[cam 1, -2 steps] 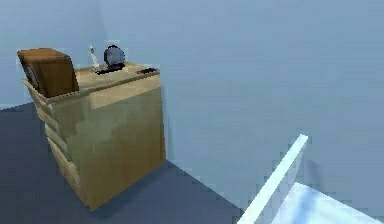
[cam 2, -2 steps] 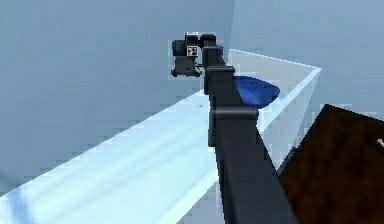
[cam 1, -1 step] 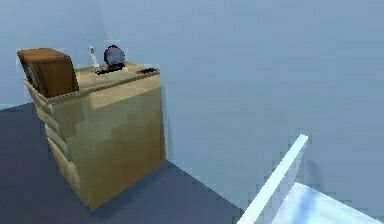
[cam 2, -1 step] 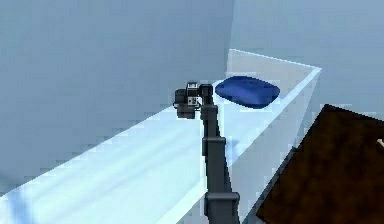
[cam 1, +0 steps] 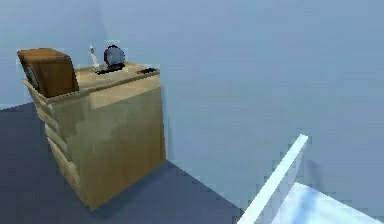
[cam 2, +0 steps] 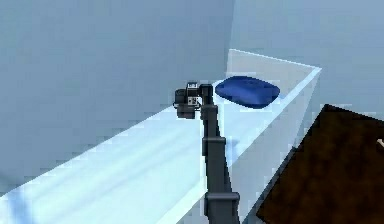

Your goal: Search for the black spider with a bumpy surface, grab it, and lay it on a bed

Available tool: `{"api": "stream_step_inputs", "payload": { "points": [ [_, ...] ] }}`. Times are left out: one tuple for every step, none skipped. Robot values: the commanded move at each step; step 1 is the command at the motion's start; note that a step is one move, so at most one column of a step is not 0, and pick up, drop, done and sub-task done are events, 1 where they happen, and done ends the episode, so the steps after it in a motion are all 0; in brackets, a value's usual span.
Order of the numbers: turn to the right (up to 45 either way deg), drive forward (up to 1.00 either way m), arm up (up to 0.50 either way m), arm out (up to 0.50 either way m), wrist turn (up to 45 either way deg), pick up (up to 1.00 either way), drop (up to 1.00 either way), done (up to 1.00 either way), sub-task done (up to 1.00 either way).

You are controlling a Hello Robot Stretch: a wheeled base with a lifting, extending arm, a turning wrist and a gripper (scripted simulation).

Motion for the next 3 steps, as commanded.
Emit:
{"api": "stream_step_inputs", "payload": {
  "points": [
    [0.0,0.0,0.0,0.0,0.0,0.0,1.0,0.0,0.0],
    [0.0,0.0,0.1,0.0,0.0,0.0,0.0,0.0,0.0],
    [0.0,0.0,0.0,-0.08,0.0,0.0,0.0,0.0,0.0]
  ]
}}
